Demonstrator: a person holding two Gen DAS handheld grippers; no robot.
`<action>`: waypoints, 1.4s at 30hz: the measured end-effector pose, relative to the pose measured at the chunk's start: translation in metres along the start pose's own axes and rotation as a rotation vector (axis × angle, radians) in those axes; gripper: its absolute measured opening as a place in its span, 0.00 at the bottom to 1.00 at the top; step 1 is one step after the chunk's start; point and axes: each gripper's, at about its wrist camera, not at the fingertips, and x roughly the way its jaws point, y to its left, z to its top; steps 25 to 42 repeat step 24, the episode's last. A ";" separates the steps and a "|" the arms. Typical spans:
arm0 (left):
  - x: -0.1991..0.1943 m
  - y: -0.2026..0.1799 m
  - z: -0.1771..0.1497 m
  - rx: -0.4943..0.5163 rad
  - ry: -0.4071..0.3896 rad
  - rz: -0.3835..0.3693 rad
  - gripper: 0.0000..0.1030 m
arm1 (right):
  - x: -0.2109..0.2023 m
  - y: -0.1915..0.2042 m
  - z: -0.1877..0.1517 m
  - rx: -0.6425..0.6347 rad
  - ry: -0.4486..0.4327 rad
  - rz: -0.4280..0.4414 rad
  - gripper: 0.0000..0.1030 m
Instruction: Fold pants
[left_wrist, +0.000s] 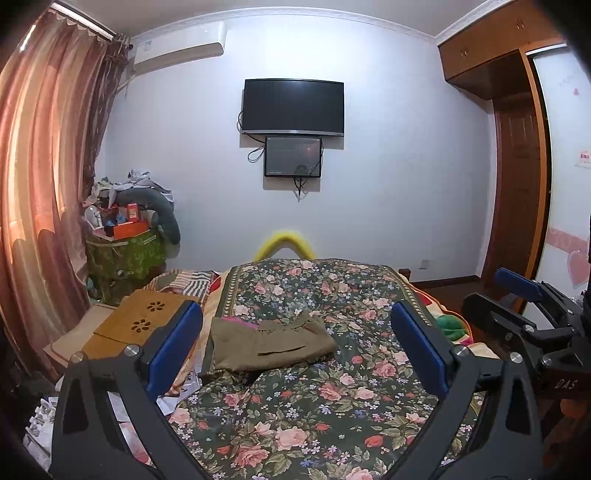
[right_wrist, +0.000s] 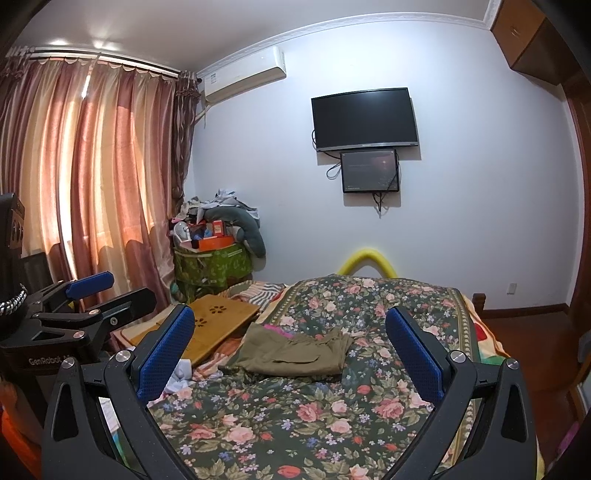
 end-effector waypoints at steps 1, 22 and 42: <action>0.001 0.000 0.000 -0.001 0.004 -0.004 1.00 | 0.000 0.000 0.000 0.000 -0.001 -0.002 1.00; 0.009 0.002 -0.003 -0.015 0.028 -0.023 1.00 | 0.001 -0.005 0.002 0.004 -0.005 -0.015 1.00; 0.009 0.003 -0.005 -0.015 0.030 -0.022 1.00 | 0.002 -0.006 0.002 0.004 -0.004 -0.017 1.00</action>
